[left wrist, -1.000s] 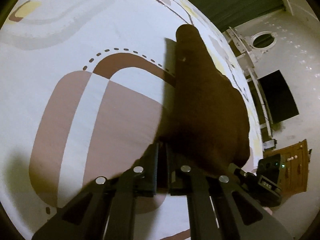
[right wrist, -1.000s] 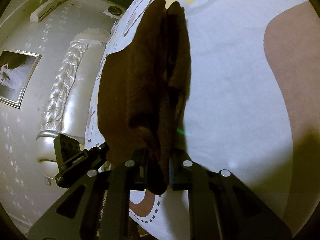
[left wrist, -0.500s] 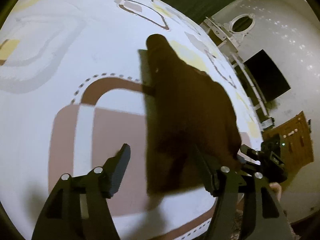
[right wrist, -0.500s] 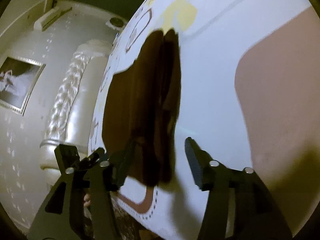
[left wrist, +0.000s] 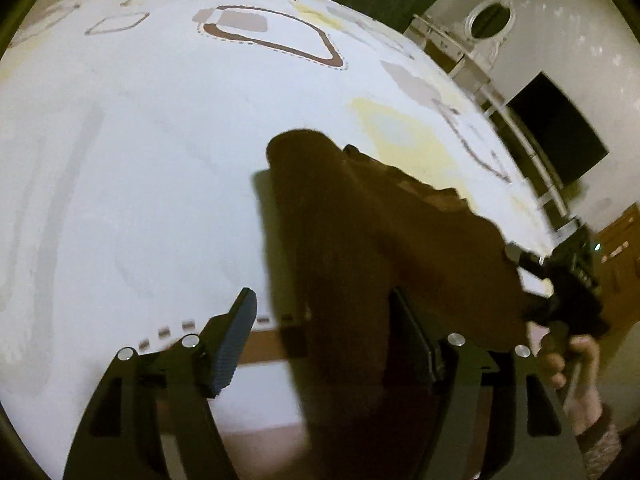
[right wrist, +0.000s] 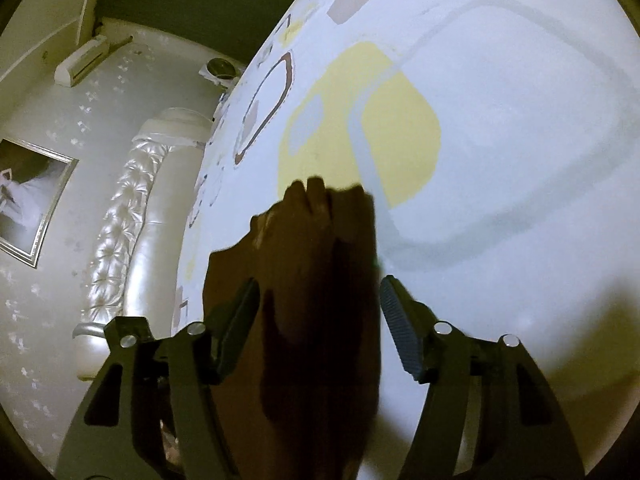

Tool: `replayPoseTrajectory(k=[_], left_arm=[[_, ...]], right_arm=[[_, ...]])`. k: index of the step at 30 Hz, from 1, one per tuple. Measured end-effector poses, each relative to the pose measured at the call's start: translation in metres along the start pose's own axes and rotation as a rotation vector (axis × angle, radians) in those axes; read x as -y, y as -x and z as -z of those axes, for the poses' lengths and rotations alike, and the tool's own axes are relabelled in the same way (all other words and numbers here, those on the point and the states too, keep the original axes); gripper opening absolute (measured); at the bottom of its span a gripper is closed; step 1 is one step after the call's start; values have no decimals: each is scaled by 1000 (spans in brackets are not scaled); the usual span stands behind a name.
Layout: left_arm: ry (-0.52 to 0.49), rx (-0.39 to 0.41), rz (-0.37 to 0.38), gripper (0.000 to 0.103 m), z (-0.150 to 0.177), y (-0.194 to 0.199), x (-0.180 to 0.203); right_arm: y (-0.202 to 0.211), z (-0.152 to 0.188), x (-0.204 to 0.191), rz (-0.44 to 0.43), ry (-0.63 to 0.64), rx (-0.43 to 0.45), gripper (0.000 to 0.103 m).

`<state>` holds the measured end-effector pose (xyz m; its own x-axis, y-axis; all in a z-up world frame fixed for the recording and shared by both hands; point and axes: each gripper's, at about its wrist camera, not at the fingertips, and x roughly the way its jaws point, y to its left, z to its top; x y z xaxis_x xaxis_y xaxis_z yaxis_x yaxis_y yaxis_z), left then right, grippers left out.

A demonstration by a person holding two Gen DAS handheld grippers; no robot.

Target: Fold small clothes

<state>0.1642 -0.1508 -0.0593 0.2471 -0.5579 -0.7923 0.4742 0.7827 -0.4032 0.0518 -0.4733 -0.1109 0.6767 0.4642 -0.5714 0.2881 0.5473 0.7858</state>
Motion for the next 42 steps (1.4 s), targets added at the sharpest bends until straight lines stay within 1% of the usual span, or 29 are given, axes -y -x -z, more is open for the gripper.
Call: replayPoseTrajectory(k=[1,2,3,7,9,12,18,33,40,42], left_arm=[[-6,-1,-11,70,-1,-1,0],[-12,-4,-21,70,-1,-3,1],[-14,-7,-31,70,-2,-3,-1],[-2,-17,-35,73,-3,-5,-6],[-15,-20,-38,74,-5,-6,-5],[-33,-19,-40,74,-4,-6,-5],[-35,-20,-46,76,-7,-8,-5],[-51,-12,-47,77,-8,-7,-4],[-53,-7,-54,77,-9,-6,-4],[-52,-8,-61,77,-9,-5,-3]], right_arm=[[-3,-2,0,10,3,-5,48],[-7,-6,1,26,4,-14,39],[-10,-8,2,33,2,-19,32],[-13,-13,10,33,-25,-16,24],[-13,-13,13,29,-35,-12,21],[-13,-12,12,34,-20,-12,21],[-14,-14,13,46,-13,-11,19],[-2,-15,20,41,-53,14,21],[8,-9,17,53,-62,35,31],[14,-5,16,61,-59,44,37]])
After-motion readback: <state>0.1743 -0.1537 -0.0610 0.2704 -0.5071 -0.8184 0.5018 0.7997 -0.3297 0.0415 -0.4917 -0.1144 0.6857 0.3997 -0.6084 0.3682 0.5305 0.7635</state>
